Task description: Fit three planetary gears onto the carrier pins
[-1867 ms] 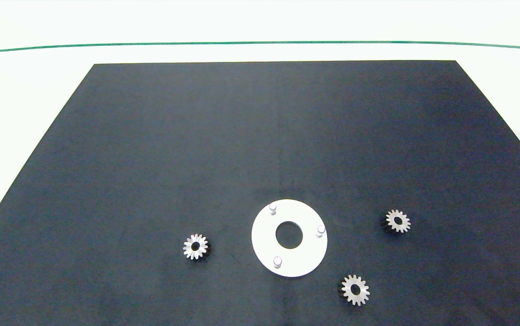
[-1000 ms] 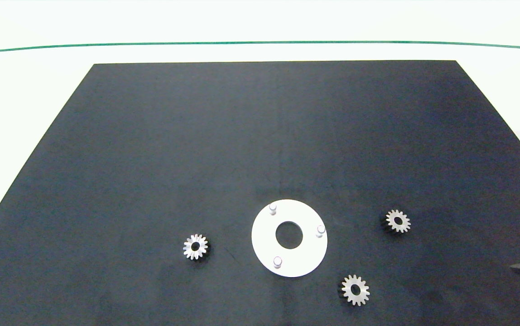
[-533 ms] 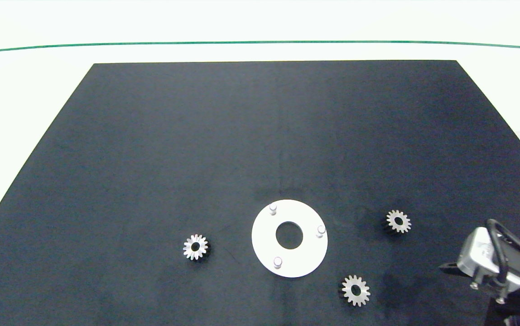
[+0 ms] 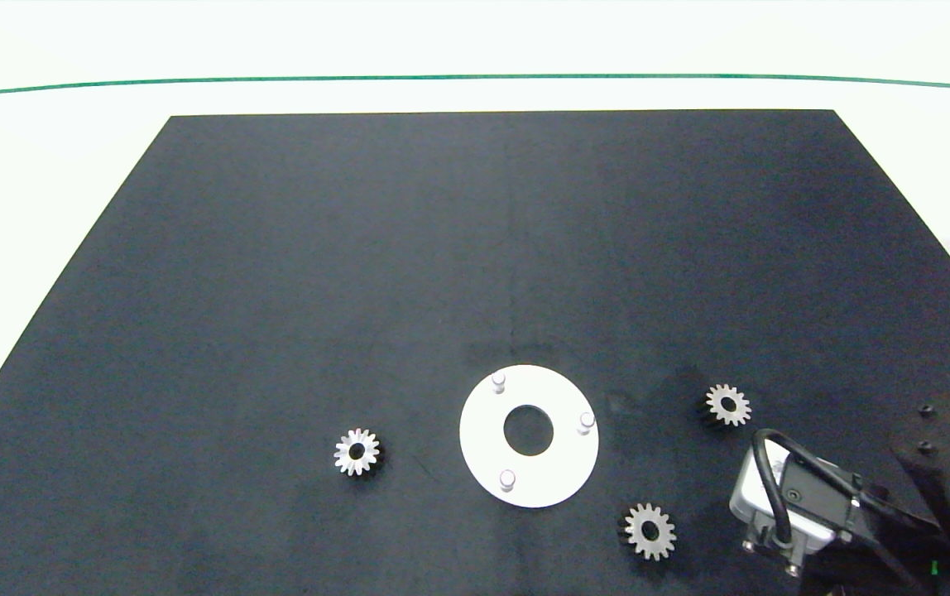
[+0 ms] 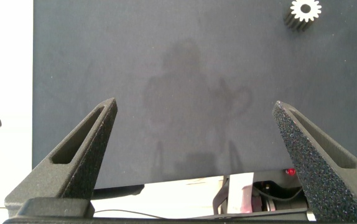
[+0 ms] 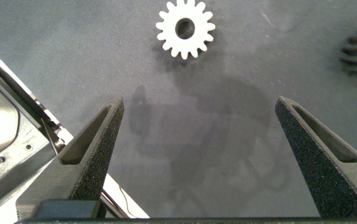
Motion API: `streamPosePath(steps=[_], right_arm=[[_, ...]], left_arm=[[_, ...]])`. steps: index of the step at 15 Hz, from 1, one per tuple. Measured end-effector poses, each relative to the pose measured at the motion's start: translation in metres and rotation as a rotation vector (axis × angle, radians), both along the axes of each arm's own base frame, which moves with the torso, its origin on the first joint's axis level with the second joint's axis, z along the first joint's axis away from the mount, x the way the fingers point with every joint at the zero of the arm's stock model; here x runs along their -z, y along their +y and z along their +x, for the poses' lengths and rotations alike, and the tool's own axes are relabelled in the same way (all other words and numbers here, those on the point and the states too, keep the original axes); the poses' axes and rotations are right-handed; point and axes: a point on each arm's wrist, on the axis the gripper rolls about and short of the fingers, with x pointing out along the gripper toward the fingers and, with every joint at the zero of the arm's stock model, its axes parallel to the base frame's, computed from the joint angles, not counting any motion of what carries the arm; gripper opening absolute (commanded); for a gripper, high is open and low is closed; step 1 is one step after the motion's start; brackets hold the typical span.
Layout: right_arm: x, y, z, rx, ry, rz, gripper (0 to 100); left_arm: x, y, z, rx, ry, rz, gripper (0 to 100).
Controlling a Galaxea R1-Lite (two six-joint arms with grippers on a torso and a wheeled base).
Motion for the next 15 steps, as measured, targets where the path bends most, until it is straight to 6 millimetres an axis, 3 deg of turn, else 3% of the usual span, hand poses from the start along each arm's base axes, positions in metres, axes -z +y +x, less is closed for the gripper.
streamPosePath(steps=[10,15], right_arm=[[0.023,0.043,0.023,-0.024,-0.042,-0.02,100],[0.031,0.046,0.025,-0.021,-0.024,-0.053,96]], left_arm=[[0.005,0.001,-0.008,0.008,-0.015,-0.001,100],[0.005,0.001,-0.008,0.006,-0.017,-0.001,100]])
